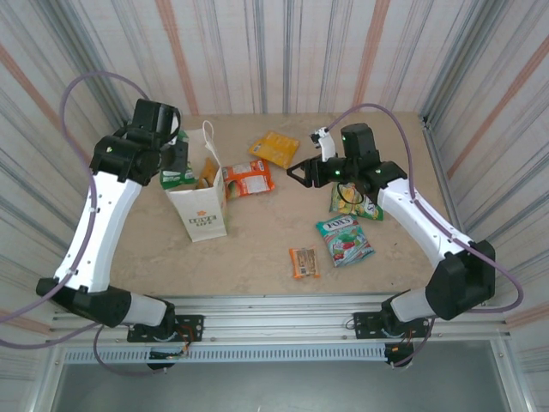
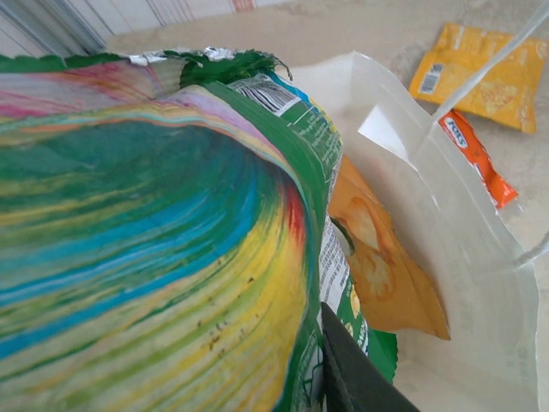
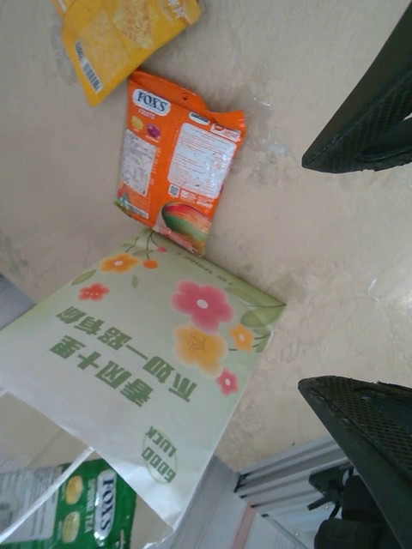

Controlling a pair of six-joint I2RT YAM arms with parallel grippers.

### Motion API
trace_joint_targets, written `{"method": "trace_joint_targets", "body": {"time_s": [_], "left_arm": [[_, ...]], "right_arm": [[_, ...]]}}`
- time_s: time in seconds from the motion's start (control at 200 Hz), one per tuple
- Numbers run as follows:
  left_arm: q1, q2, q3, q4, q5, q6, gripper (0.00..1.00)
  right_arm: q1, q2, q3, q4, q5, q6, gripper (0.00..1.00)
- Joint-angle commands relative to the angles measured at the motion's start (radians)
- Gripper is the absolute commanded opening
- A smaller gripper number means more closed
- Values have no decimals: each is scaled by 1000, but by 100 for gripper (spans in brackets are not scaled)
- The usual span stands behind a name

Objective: Place the snacks into the paper bag

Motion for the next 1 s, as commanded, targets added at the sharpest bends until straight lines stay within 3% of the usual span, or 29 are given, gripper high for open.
{"method": "trace_joint_targets", "body": {"time_s": [0.0, 0.165, 0.301, 0.456, 0.596, 0.807, 0.997], "left_arm": [[9, 23, -8, -10, 84, -23, 9], [27, 54, -30, -16, 164, -44, 14], [31, 66, -28, -45, 155, -51, 18], [50, 55, -18, -62, 138, -48, 41], [40, 48, 46, -69, 124, -9, 51], [-9, 18, 113, -67, 114, 15, 52], [-125, -38, 72, 34, 225, 85, 54]], "right_arm": [[12, 23, 29, -57, -17, 36, 63], [15, 34, 31, -55, -23, 44, 63], [15, 41, 38, -68, -29, 46, 63], [17, 47, 39, -79, -32, 58, 63], [13, 50, 73, -166, 49, 36, 62], [-36, 40, 114, -295, 95, 30, 63], [-115, 32, 90, -436, 175, 61, 64]]}}
